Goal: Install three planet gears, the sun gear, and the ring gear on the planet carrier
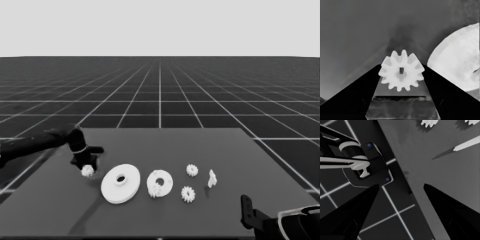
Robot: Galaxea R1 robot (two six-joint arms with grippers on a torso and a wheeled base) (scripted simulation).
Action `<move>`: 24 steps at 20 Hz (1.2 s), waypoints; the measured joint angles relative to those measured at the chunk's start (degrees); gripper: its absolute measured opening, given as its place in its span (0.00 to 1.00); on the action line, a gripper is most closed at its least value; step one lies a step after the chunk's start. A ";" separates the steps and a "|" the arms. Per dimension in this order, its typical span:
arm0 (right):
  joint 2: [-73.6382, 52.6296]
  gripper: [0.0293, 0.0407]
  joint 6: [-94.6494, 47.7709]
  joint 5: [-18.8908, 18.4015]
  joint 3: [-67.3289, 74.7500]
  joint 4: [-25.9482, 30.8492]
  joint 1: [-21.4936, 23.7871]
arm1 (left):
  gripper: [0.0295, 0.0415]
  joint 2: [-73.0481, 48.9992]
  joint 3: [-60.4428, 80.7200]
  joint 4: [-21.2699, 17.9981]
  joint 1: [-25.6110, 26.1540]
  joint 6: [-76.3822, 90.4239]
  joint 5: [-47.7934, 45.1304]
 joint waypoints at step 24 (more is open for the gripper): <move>0.00 0.81 0.00 0.00 0.00 0.00 0.00 | 0.14 44.09 -16.36 7.18 2.65 -28.50 2.53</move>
